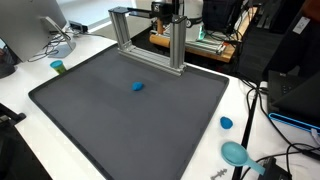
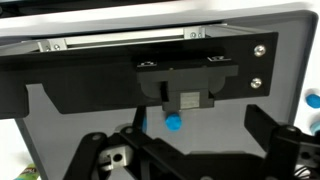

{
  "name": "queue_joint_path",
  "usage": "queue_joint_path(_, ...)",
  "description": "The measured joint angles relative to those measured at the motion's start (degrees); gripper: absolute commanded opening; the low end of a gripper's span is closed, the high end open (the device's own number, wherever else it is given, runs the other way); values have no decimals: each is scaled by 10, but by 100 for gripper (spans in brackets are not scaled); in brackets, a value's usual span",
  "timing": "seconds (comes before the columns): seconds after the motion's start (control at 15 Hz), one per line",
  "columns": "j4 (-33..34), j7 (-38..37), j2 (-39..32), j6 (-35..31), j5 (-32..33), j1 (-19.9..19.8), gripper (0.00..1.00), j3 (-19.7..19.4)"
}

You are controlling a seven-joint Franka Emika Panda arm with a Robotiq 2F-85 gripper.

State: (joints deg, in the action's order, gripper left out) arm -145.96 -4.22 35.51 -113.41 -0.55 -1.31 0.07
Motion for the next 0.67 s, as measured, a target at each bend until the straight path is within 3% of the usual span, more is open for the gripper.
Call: queue_joint_path(0.67,-28,-7,-15,-23,-1,0,100,2)
